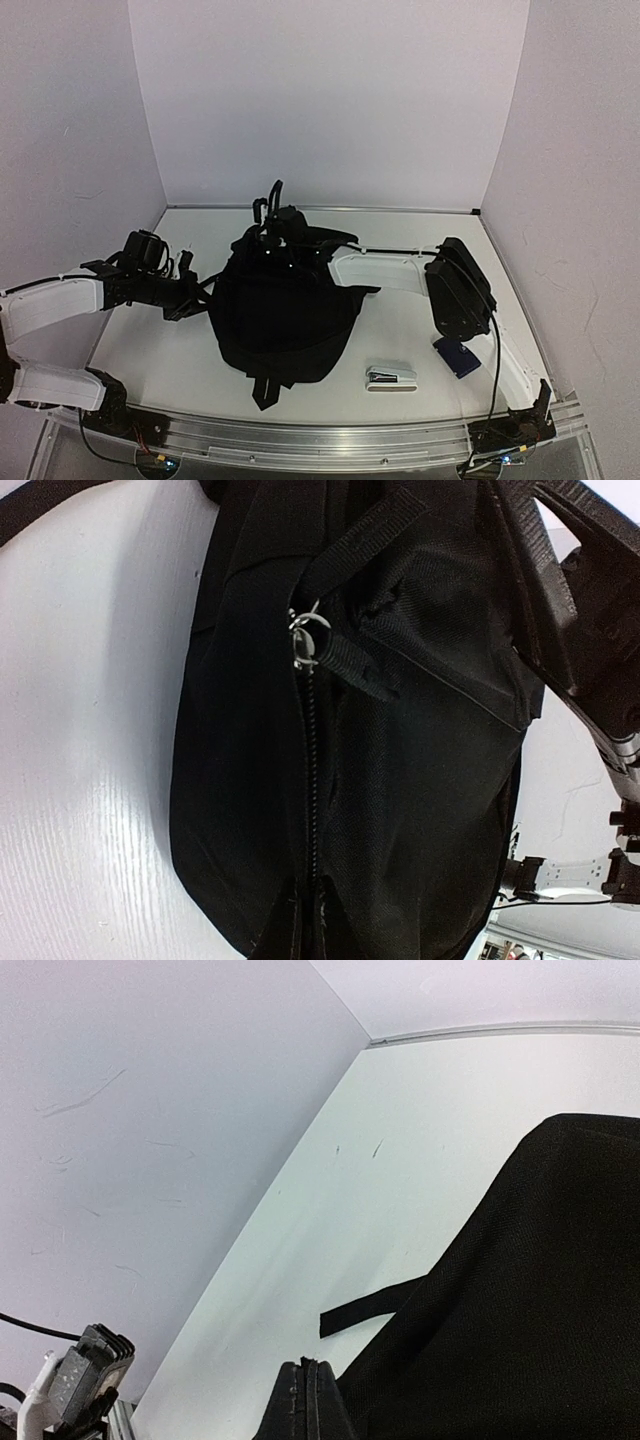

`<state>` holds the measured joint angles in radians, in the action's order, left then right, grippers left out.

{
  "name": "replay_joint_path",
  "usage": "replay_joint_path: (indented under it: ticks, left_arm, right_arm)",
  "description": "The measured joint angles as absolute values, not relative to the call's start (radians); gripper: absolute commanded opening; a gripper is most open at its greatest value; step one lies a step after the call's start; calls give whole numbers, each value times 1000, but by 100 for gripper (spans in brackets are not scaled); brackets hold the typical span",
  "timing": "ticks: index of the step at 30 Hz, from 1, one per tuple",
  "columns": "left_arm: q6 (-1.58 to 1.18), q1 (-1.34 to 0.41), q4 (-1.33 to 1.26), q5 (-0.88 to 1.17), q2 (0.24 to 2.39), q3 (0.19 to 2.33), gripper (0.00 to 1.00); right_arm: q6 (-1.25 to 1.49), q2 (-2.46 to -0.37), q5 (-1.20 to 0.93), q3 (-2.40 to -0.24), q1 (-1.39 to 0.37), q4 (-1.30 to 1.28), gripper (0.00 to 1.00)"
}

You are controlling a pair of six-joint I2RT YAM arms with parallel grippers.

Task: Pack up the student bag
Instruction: Unzip the student bag at the center of the board.

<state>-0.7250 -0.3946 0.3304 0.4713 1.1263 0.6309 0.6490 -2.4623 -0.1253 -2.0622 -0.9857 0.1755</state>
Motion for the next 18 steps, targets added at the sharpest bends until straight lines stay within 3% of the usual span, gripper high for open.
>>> replay_joint_path:
  ticks: [4,5,9,10,13,18]
  left_arm:
    - [-726,-395,322,471,1126,623,0]
    - [-727,-395,320,470,1125,621,0]
    - [-733,-392,323,449,1117,617,0]
    - [-732,-388,323,451,1115,617,0]
    - [-725,-337,327,471,1115,618,0]
    - [-652,-228,368,487,1195,705,0]
  right_arm:
    - [656,-2488,-125,-2068,-990,192,1]
    - [656,-2488,-125,-2068,-991,191,8]
    - [646,-2475,-120,-2047,-993,219,60]
    - [638,-2461,-114,-2025,-995,224,67]
    - [598,-2368,-72,-1904,-1007,223,80]
    - [532,-2142,50,-1712,-1022,194,90]
